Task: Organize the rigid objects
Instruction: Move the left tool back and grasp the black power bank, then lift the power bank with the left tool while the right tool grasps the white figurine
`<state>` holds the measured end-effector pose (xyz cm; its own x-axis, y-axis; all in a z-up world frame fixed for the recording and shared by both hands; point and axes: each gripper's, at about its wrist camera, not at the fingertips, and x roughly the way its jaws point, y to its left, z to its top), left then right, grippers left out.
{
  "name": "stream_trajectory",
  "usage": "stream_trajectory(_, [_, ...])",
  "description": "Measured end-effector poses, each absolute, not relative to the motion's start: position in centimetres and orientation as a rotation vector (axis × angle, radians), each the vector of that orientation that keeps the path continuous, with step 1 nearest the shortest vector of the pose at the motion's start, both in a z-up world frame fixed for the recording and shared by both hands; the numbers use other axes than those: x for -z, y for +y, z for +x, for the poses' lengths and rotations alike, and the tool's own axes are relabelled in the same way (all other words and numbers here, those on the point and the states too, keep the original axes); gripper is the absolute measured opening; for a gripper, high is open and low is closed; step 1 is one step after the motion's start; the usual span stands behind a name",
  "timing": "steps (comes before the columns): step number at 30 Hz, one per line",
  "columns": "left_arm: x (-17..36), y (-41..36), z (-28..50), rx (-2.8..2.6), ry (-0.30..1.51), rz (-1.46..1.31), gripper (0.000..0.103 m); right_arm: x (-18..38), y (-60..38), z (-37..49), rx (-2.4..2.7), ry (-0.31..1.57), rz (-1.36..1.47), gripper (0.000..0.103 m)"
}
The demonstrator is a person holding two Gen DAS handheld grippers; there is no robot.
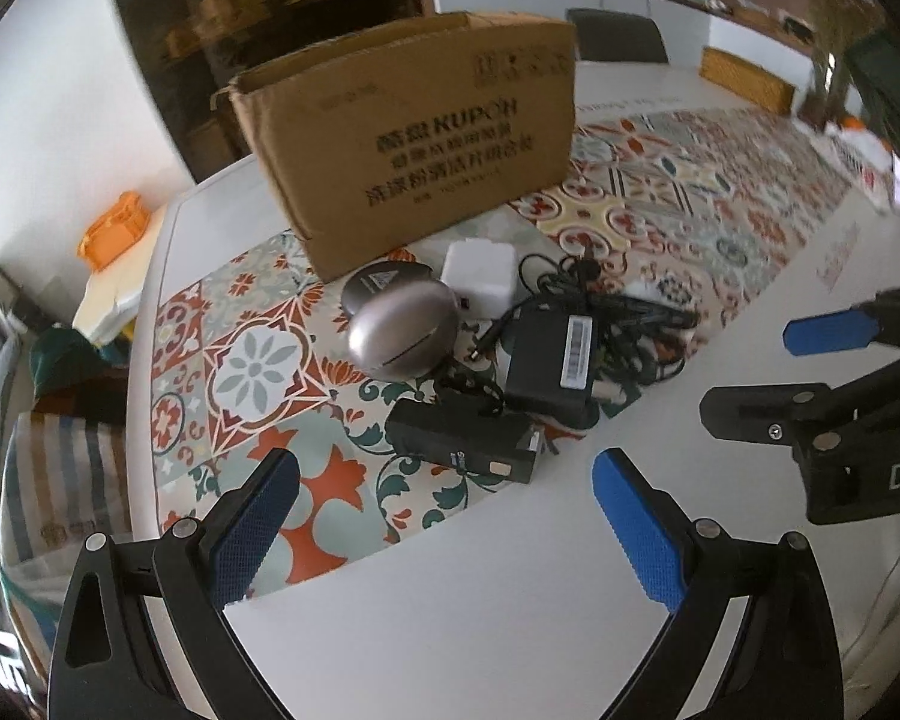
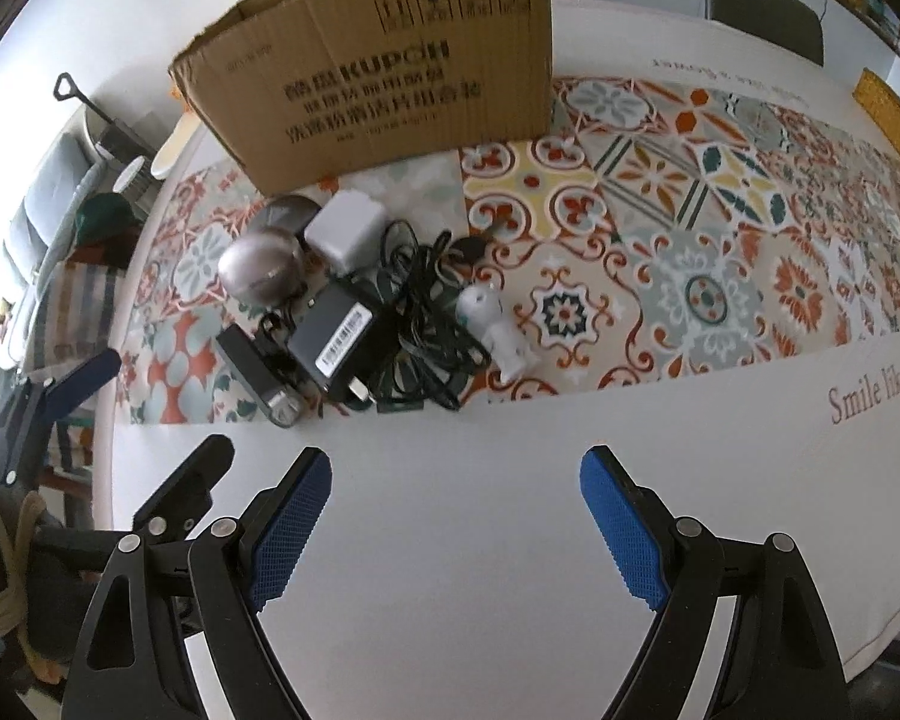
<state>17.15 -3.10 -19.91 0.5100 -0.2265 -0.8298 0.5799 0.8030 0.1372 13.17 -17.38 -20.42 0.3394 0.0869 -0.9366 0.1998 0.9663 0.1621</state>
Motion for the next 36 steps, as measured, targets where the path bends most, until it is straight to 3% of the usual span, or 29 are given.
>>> stream_trajectory(13, [23.4, -3.7, 19.2, 0.563, 0.91, 0.471, 0.1, 23.7, -17.0, 13.5, 0.095, 1.286, 0.305, 0.085])
stream_trajectory(24, [24.9, -4.2, 20.6, 0.621, 0.944, 0.453, 0.085, 24.6, -16.9, 14.8, 0.114, 1.3, 0.319, 0.085])
stream_trajectory(28, [25.1, -4.3, 20.7, 0.634, 0.956, 0.433, 0.075, 24.8, -16.9, 15.0, 0.114, 1.303, 0.319, 0.085])
stream_trajectory(36, [24.8, -4.3, 20.5, 0.612, 0.986, 0.396, 0.074, 25.0, -17.0, 15.3, 0.106, 1.306, 0.318, 0.085])
